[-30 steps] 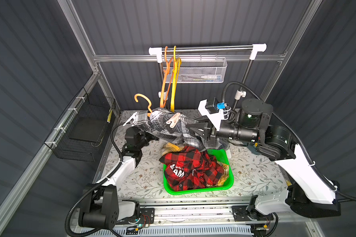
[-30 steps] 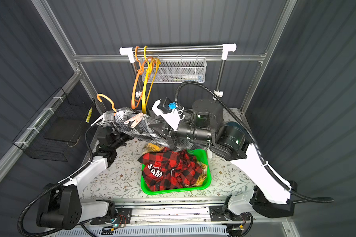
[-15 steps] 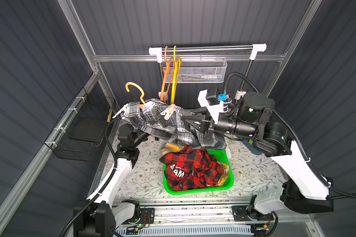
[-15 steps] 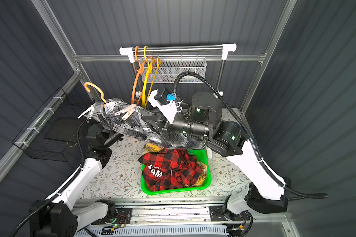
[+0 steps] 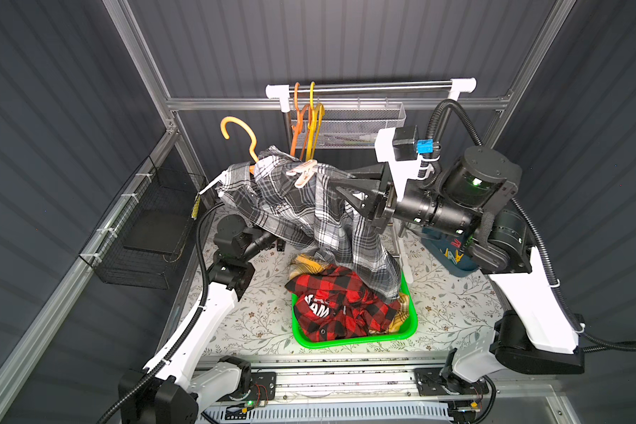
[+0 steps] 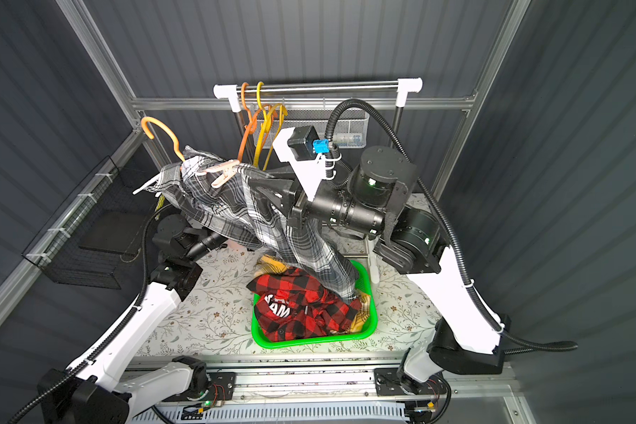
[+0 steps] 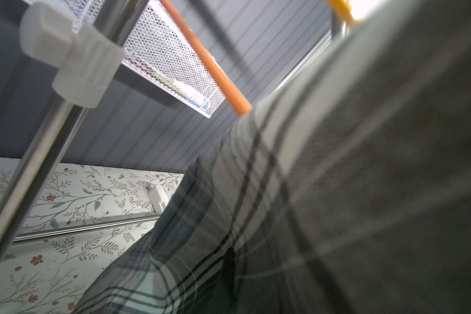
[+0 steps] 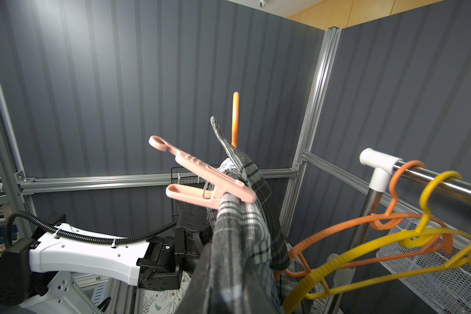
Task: Remove the clothespins securing long-sleeve shirts to the hanger
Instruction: Place the long-sleeve shirt at the bin.
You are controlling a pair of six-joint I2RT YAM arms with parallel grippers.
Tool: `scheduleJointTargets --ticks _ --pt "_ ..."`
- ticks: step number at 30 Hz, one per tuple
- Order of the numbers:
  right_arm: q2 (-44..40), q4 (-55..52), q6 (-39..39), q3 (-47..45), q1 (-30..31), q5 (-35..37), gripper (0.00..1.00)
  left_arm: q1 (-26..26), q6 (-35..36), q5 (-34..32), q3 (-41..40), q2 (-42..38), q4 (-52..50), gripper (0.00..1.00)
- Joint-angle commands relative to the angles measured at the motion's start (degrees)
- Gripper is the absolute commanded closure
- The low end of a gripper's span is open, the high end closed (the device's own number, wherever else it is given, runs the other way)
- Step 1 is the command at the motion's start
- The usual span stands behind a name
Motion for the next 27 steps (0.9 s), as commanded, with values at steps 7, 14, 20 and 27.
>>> scheduleJointTargets --ticks 7,14,20,27 --pt "4.35 9.37 -0.58 3.53 0.64 -0.48 1.0 -1.89 5.39 8.26 13.75 -1.11 -7.06 1.0" --pt "6.31 10.03 -0.78 7.22 0.67 -0.97 1.0 -2.71 0.71 9.4 16.57 -1.13 -2.93 1.0" --pt "2.74 10.87 0.75 0.89 0.54 -1.23 1.0 -4.96 -6.17 11.82 14.23 -2.6 0.78 1.0" --pt "-9.03 22.45 5.19 -23.86 -1.31 1.14 1.0 -12.18 -5.51 10.05 6.41 -5.67 -1.67 1.0"
